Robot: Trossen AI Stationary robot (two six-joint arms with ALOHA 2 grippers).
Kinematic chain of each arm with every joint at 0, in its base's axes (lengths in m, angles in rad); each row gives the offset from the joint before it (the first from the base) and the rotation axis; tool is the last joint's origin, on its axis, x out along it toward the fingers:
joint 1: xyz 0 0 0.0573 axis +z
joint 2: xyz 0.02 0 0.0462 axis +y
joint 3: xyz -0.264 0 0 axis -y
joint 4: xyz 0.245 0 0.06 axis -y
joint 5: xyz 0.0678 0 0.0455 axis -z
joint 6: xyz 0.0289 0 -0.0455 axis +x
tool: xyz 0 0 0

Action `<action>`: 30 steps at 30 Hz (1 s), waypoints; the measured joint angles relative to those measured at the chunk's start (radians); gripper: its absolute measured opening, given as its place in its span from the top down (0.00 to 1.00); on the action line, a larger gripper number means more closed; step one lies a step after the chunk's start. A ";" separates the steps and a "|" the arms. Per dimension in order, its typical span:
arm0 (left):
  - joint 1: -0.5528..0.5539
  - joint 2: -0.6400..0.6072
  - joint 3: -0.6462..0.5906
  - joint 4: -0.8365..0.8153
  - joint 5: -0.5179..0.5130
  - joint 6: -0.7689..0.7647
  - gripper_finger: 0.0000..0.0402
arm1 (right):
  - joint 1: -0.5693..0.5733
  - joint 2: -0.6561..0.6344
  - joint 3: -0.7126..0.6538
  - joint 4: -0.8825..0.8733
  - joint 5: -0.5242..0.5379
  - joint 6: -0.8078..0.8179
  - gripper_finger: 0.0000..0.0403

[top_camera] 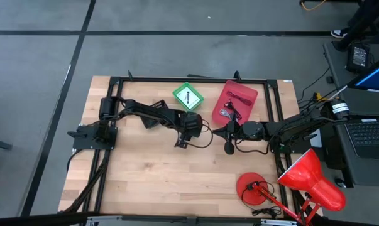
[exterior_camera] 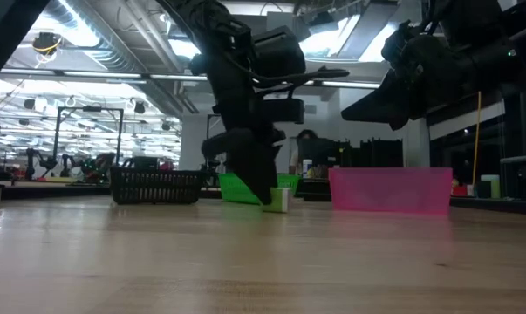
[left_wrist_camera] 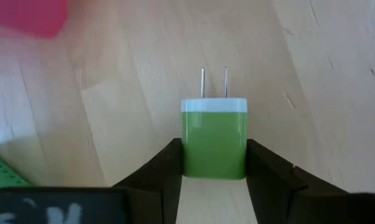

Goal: Pick and place items into bin
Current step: Put the green charger adapter into the black bin

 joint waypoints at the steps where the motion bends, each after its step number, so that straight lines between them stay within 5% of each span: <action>1: 0.000 -0.005 0.000 -0.007 0.000 0.000 0.66 | 0.000 0.000 0.000 0.000 0.000 0.000 1.00; 20: 0.059 -0.196 -0.015 -0.121 0.172 -0.031 0.66 | 0.002 0.000 0.000 -0.013 0.000 0.000 1.00; 30: 0.069 -0.367 -0.212 -0.008 0.176 -0.094 0.66 | 0.002 0.000 0.000 -0.041 0.000 0.003 1.00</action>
